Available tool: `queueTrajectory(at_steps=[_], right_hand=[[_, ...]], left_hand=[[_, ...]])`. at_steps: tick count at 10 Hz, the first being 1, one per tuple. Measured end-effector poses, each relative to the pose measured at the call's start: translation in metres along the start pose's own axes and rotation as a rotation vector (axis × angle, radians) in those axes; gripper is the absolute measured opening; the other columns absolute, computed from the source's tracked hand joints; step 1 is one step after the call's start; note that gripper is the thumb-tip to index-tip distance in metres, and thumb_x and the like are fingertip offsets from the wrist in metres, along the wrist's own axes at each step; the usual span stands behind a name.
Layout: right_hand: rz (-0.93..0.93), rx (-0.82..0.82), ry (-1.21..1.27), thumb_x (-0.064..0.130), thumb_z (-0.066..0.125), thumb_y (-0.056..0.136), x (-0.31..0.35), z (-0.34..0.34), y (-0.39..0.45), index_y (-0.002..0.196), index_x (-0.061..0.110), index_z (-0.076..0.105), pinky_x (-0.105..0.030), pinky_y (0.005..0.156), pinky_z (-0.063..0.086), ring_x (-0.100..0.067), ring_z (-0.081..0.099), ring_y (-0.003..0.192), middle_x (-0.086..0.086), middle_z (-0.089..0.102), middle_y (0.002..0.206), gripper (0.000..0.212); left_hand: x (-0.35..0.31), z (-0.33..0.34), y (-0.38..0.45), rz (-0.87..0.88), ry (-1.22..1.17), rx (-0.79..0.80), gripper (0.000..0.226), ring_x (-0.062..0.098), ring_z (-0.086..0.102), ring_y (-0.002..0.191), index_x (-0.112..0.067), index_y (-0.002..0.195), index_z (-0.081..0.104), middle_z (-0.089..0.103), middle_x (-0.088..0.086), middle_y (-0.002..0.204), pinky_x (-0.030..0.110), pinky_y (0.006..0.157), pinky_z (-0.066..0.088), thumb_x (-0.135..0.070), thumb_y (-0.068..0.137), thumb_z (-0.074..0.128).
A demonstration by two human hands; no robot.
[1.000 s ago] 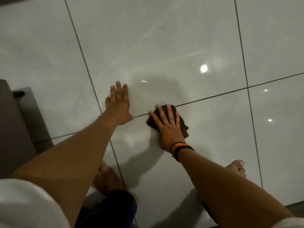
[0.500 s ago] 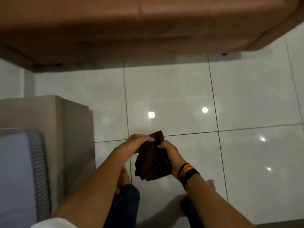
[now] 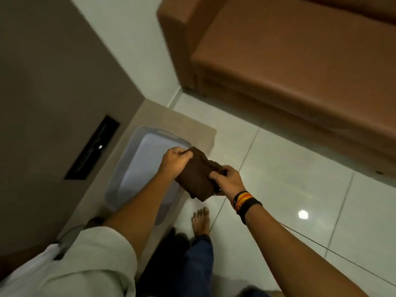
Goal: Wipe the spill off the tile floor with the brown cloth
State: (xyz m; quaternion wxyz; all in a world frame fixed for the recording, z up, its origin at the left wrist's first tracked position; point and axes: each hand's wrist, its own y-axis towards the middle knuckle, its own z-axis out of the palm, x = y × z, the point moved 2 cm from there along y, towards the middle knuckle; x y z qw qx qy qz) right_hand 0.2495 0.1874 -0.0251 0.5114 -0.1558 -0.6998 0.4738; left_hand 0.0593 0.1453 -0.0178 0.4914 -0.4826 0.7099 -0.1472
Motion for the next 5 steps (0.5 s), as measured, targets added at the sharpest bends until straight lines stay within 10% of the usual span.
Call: queueTrajectory(at_steps=[3,4,5], right_hand=[[0.049,0.099,-0.169,0.021,0.065,0.085,-0.065,0.19,0.044,0.114,0.029,0.06,-0.053,0.1,0.06,-0.035,0.07,0.11,-0.012,0.073,0.123,0.031],[0.01,0.105,-0.237,0.015,0.059,0.095,-0.063,0.192,0.028,0.141,0.017,0.057,-0.039,0.113,0.05,-0.029,0.065,0.122,-0.007,0.067,0.132,0.046],[-0.054,0.12,-0.297,0.027,0.06,0.099,-0.056,0.165,-0.014,0.122,0.033,0.066,-0.038,0.114,0.048,-0.021,0.067,0.116,0.005,0.07,0.122,0.024]], left_hand=[[0.171,-0.114,0.029,-0.115,0.064,-0.198,0.041,0.04,0.06,0.128,-0.01,0.139,0.061,0.064,0.019,0.138,0.051,0.108,0.05,-0.026,0.102,0.061],[0.169,-0.113,0.02,0.014,0.231,-0.235,0.05,0.041,0.054,0.138,-0.01,0.151,0.051,0.057,0.019,0.15,0.052,0.113,0.045,-0.029,0.104,0.053],[0.129,-0.108,0.013,0.305,0.287,-0.365,0.06,0.044,0.049,0.144,-0.002,0.154,0.046,0.049,0.024,0.157,0.057,0.118,0.036,-0.033,0.103,0.044]])
